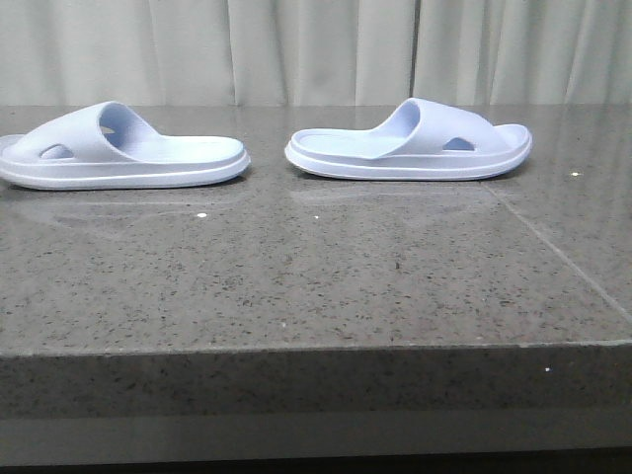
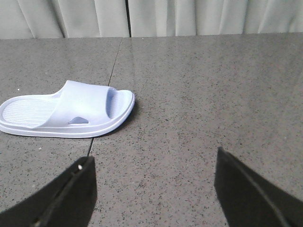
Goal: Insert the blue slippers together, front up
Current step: 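Grasp the heel of the slipper nearest the left gripper with the left gripper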
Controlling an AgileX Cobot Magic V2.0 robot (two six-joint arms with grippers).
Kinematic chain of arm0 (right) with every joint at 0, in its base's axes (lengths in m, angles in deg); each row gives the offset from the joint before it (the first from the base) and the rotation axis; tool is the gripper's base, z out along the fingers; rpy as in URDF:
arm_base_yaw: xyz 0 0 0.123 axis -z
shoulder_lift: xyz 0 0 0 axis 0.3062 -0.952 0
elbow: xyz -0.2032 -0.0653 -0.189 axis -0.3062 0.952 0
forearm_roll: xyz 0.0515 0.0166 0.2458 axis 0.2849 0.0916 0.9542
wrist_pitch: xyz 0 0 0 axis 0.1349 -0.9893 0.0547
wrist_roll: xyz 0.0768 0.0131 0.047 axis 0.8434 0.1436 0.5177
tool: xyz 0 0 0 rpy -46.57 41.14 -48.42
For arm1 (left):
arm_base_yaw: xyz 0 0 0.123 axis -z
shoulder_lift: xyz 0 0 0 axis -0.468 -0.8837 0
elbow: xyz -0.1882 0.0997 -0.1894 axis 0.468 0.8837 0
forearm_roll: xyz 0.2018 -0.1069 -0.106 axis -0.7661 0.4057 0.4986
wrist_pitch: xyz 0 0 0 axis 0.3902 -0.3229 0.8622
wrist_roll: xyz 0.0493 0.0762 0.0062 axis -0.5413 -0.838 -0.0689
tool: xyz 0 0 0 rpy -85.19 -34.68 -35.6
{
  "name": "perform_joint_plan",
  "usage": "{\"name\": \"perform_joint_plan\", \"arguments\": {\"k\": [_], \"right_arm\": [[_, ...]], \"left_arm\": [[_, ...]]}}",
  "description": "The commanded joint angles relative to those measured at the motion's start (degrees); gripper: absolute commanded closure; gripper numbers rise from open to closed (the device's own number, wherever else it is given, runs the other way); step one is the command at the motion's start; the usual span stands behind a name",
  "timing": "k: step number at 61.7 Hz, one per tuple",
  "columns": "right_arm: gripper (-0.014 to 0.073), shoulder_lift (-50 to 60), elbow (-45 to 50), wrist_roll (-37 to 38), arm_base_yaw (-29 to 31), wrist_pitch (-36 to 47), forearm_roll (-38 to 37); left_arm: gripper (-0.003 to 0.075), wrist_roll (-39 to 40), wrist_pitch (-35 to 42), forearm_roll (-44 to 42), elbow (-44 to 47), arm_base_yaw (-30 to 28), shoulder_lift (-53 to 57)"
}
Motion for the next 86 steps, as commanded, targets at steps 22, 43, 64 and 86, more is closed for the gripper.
{"name": "perform_joint_plan", "arguments": {"k": [22, 43, 64, 86], "right_arm": [[0.005, -0.6, -2.3, -0.3, 0.1, 3.9, 0.1], [0.005, -0.6, -2.3, -0.3, 0.1, 3.9, 0.1], [0.005, -0.6, -2.3, -0.3, 0.1, 3.8, 0.1], [0.005, -0.6, -2.3, -0.3, 0.1, 3.8, 0.1]], "left_arm": [[0.0314, -9.2, -15.2, 11.7, -18.6, -2.7, -19.4], [0.0315, -10.3, -16.7, 12.7, -19.6, -2.7, -22.5], [0.0317, -12.4, -22.1, 13.8, -19.6, -2.6, -25.9], [0.0458, -12.4, -21.6, 11.5, -19.6, 0.1, -27.0]]}}
